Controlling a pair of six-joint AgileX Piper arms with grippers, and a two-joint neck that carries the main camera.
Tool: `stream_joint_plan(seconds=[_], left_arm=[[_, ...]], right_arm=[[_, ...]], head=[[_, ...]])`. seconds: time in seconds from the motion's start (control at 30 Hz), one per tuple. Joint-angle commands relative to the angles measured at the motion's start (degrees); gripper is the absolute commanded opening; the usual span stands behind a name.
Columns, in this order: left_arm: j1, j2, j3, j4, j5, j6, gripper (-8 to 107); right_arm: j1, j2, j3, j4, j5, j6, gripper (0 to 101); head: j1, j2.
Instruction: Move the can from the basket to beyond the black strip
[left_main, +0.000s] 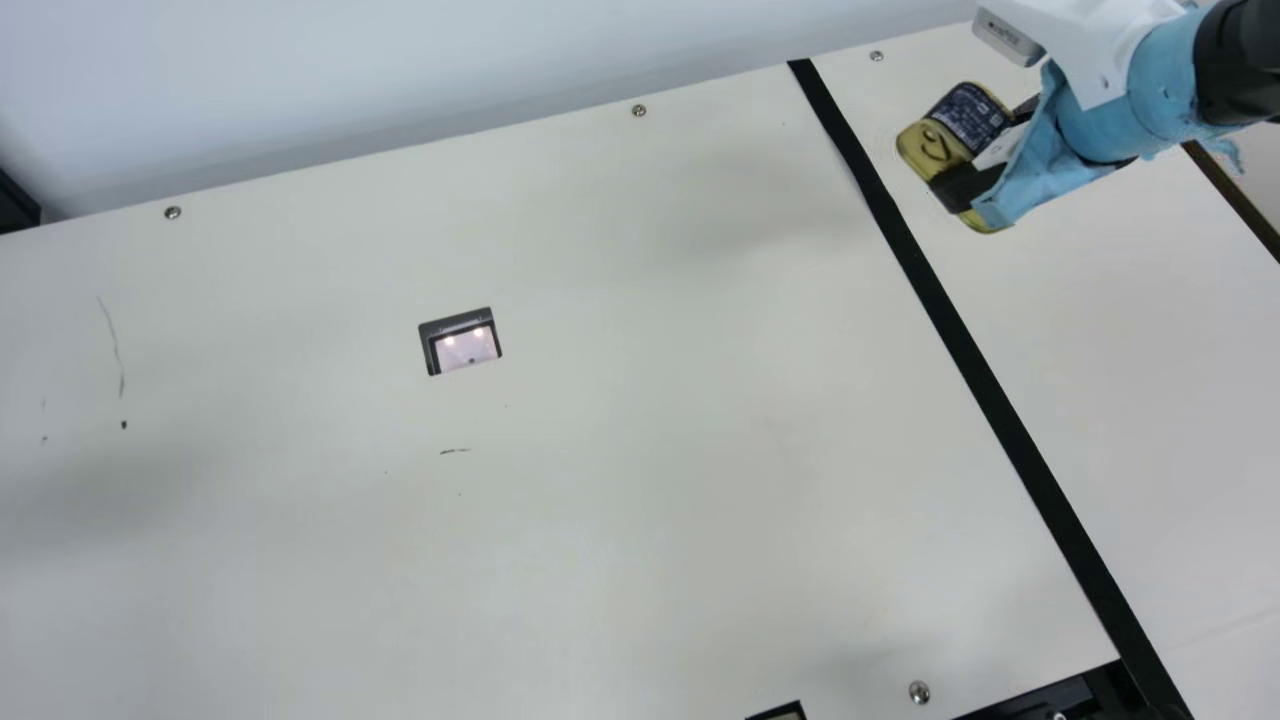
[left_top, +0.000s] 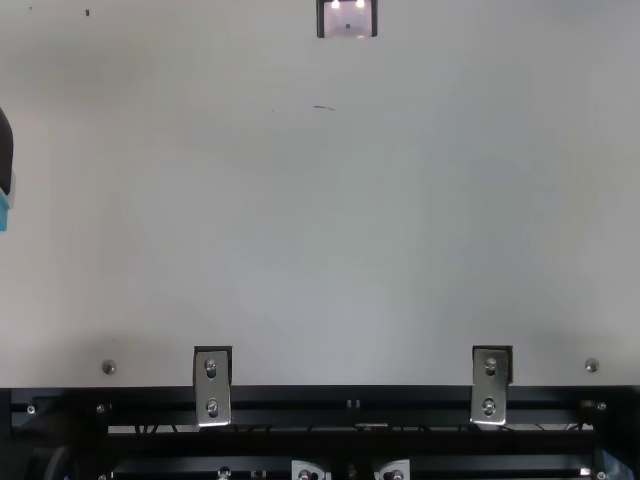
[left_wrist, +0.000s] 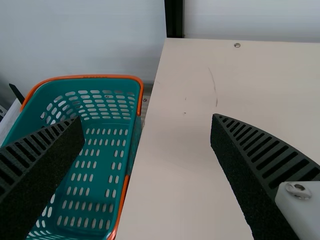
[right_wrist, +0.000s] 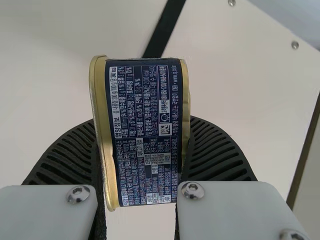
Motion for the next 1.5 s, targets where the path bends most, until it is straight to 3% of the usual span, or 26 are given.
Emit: stream_joint_plan(seconds=[0.0, 0.4, 0.93, 0.97, 1.0, 1.03, 1.2, 1.47], left_arm=[[0.0, 0.0, 0.0, 0.0, 0.0, 0.0, 90], [0.0, 0.0, 0.0, 0.0, 0.0, 0.0, 90], [0.0, 0.0, 0.0, 0.0, 0.0, 0.0, 90], [0.0, 0.0, 0.0, -0.11, 0.0, 0.0, 90], [0.0, 0.0, 0.0, -0.11, 0.0, 0.0, 90], [0.0, 0.0, 0.0, -0.11, 0.0, 0.0, 90], [0.0, 0.0, 0.0, -0.11, 0.0, 0.0, 90], [0.0, 0.0, 0.0, -0.11, 0.0, 0.0, 90]], right_arm=[[-0.3, 1.07, -0.74, -2.13, 0.16, 0.47, 0], [-1.72, 8.02, -3.87, -7.2, 0.86, 2.57, 0], [-1.92, 13.19, -3.36, -9.41, 0.09, 5.3, 0], [-1.94, 13.33, -3.24, -9.41, -0.08, 5.49, 6], [-1.98, 13.45, -3.13, -9.32, -0.28, 5.66, 30], [-2.01, 13.53, -2.96, -9.22, -0.52, 5.85, 101], [-2.35, 13.73, -2.04, -8.1, -2.31, 6.16, 101], [-2.65, 12.21, -1.08, -2.05, -5.05, 2.44, 101]], head=[[-1.52, -0.24], [-1.52, -0.24], [-1.52, -0.24], [-1.52, -0.24], [-1.52, -0.24], [-1.52, -0.24], [-1.52, -0.24], [-1.52, -0.24]])
